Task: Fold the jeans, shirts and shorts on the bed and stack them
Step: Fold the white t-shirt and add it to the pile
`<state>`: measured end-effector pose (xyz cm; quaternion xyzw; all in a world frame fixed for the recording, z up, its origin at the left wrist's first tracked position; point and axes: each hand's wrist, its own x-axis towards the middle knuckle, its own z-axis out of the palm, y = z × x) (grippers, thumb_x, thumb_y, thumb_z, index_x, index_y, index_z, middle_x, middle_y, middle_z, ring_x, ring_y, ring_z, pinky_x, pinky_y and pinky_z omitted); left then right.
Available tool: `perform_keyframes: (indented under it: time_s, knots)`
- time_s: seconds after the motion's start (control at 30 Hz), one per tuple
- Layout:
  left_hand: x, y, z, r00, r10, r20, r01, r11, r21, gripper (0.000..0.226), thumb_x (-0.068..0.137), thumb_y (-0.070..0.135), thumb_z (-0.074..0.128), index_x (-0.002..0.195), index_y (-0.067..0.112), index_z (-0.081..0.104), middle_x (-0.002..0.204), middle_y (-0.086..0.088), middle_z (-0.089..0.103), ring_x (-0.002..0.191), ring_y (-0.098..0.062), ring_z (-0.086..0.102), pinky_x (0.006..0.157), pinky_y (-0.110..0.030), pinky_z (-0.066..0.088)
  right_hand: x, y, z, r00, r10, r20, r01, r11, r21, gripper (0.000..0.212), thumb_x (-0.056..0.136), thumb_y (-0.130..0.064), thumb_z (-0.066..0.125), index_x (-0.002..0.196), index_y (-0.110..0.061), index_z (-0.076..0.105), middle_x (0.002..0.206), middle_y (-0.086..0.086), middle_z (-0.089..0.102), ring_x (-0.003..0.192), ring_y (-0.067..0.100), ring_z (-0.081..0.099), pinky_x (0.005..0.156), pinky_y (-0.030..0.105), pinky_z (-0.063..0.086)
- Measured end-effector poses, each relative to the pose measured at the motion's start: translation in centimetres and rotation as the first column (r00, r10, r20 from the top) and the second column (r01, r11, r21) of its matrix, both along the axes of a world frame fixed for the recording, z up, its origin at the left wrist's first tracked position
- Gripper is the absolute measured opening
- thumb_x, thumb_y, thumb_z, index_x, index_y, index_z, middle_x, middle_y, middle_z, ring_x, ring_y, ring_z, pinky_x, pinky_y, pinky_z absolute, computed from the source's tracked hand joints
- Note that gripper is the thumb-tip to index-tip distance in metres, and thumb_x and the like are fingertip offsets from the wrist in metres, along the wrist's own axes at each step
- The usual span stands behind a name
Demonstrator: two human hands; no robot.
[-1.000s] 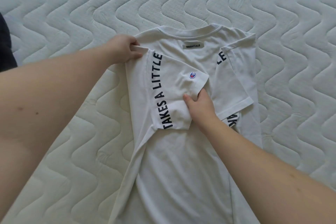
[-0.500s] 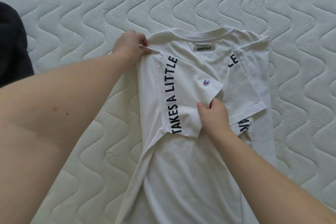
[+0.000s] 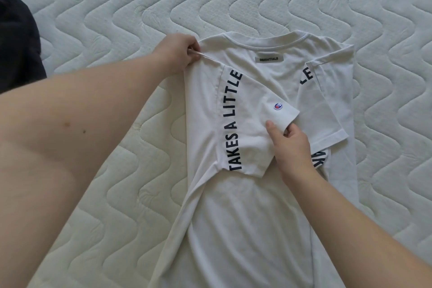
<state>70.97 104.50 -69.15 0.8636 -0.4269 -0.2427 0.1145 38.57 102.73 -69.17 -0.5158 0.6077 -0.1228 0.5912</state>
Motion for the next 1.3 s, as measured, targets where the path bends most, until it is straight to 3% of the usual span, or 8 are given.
perform_keyframes:
  time_s: [0.23,0.33,0.4,0.5,0.7,0.83,1.07,1.3]
  knots:
    - [-3.7,1.4,0.6,0.982,0.187,-0.008,-0.184,0.952,-0.245,0.032,0.091,0.023,0.061,0.123,0.018,0.056,0.13,-0.006,0.044,0.097,-0.024,0.058,0.089,-0.037,0.048,0.5,-0.8,-0.4,0.996,-0.021,0.084,0.032,0.991,-0.13,0.031,0.096,-0.016,0.049,0.121,-0.031,0.061,0.112,-0.009,0.07,0.108,0.013,0.065,0.102,0.047,0.048]
    - [-5.7,3.2,1.0,0.984,0.178,-0.027,-0.177,0.929,-0.326,0.027,0.093,0.017,0.058,0.12,0.015,0.059,0.121,-0.006,0.049,0.089,-0.017,0.056,0.088,-0.03,0.047,1.0,-0.1,0.4,0.993,0.112,0.031,-0.096,0.941,-0.325,0.047,0.099,-0.014,0.043,0.143,-0.03,0.048,0.137,-0.011,0.057,0.124,0.006,0.053,0.108,0.022,0.04]
    - [-7.3,4.6,1.0,0.988,0.15,-0.045,-0.157,0.928,-0.338,0.022,0.094,0.016,0.056,0.115,0.014,0.062,0.108,-0.001,0.052,0.084,-0.012,0.054,0.084,-0.024,0.044,1.4,1.3,1.3,0.953,0.304,-0.017,-0.261,0.788,-0.558,0.05,0.097,-0.004,0.044,0.143,-0.022,0.049,0.139,-0.007,0.054,0.129,0.012,0.05,0.108,0.017,0.035]
    - [-9.8,6.6,0.7,0.966,0.211,-0.151,-0.247,0.926,-0.285,0.016,0.097,0.02,0.054,0.106,0.017,0.066,0.091,0.003,0.063,0.078,-0.013,0.058,0.077,-0.026,0.045,1.6,3.3,1.2,0.776,0.563,-0.286,-0.544,0.368,-0.754,0.052,0.088,0.01,0.051,0.135,-0.012,0.058,0.14,0.003,0.056,0.133,0.029,0.048,0.111,0.042,0.037]
    - [-14.2,10.9,0.3,0.804,0.424,-0.417,-0.538,0.817,-0.206,0.016,0.099,0.023,0.049,0.103,0.021,0.065,0.089,0.005,0.068,0.084,-0.013,0.065,0.079,-0.02,0.049,0.9,5.8,-0.7,0.438,0.647,-0.624,-0.84,0.047,-0.541,0.051,0.093,-0.002,0.054,0.142,-0.016,0.051,0.149,0.003,0.046,0.14,0.029,0.039,0.117,0.044,0.024]
    - [-17.0,15.4,0.1,0.811,0.467,-0.353,-0.551,0.813,-0.189,0.015,0.097,0.024,0.053,0.105,0.022,0.065,0.091,0.007,0.065,0.078,-0.004,0.057,0.066,-0.002,0.036,0.5,6.4,-1.3,0.279,0.723,-0.632,-0.928,0.032,-0.372,0.054,0.103,-0.015,0.037,0.155,-0.022,0.024,0.163,0.001,0.017,0.15,0.023,0.015,0.12,0.037,-0.001]
    - [-20.2,22.6,0.0,0.838,0.425,-0.344,-0.414,0.904,0.107,0.017,0.092,0.039,0.063,0.094,0.023,0.062,0.079,0.008,0.063,0.072,-0.007,0.057,0.063,-0.023,0.041,-1.6,6.1,-0.2,0.434,0.693,-0.576,-0.896,0.265,-0.356,0.053,0.101,-0.021,0.043,0.152,-0.017,0.031,0.161,0.004,0.023,0.15,0.019,0.014,0.12,0.038,0.014]
    - [-21.3,27.0,2.3,0.892,0.17,-0.419,0.007,0.921,0.39,0.026,0.085,0.045,0.069,0.088,0.023,0.057,0.085,0.006,0.063,0.08,-0.017,0.06,0.072,-0.033,0.049,-2.8,10.6,1.8,0.695,0.587,-0.414,-0.707,0.454,-0.543,0.036,0.09,-0.005,0.054,0.124,-0.005,0.062,0.119,0.013,0.064,0.111,0.031,0.058,0.099,0.041,0.042]
